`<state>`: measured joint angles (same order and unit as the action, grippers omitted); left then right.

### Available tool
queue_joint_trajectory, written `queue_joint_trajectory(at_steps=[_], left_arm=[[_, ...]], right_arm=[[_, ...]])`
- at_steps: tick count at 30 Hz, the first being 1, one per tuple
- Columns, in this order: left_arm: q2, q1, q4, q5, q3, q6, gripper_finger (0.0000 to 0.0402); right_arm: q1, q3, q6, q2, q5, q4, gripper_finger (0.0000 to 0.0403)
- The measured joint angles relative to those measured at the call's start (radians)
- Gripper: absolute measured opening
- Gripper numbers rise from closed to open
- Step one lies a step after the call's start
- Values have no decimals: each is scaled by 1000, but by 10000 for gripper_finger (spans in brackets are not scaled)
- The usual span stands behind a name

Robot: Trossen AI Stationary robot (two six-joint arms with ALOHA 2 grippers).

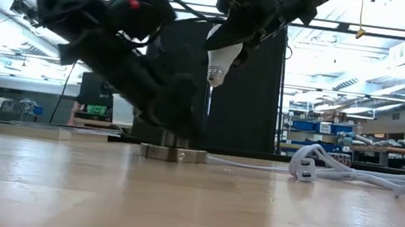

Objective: Screw lightbulb
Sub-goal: Insert the white lightbulb into the lamp

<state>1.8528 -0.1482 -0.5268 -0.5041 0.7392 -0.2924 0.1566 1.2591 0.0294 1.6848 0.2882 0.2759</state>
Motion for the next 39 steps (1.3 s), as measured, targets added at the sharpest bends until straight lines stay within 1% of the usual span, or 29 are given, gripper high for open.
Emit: queue_joint_trajectory(at_steps=[6,9,11,13,17,19,21,25,26,28,31,34,36,39], left_arm=[[36,36,-2,3,88,38,205],[55,58,8,2,122,56,202],[59,71,17,13,133,57,202],[59,78,33,46,142,44,202],[35,82,60,102,142,-12,203],[17,77,96,106,144,-32,204],[2,74,97,109,144,-34,204],[-40,69,107,122,144,-31,205],[-53,68,131,132,144,-33,205],[-68,68,162,161,143,-36,211],[-96,68,210,179,143,-67,229],[-115,68,249,223,143,-106,256],[-125,68,268,237,143,-117,276],[-147,68,275,237,142,-129,299]], right_arm=[[0,0,-9,-2,3,59,278],[8,3,0,-7,12,105,273],[19,3,1,-8,38,131,267],[30,4,11,-8,57,155,261],[43,1,30,-11,81,169,264],[43,0,39,-13,80,169,271],[43,0,51,-13,77,168,275],[41,0,53,-13,76,171,269],[40,0,53,-13,77,171,265],[40,0,58,-14,78,169,260],[40,0,63,-14,80,169,259],[40,0,64,-14,80,169,270],[38,0,73,-14,80,167,275],[28,0,78,-14,80,167,272]])
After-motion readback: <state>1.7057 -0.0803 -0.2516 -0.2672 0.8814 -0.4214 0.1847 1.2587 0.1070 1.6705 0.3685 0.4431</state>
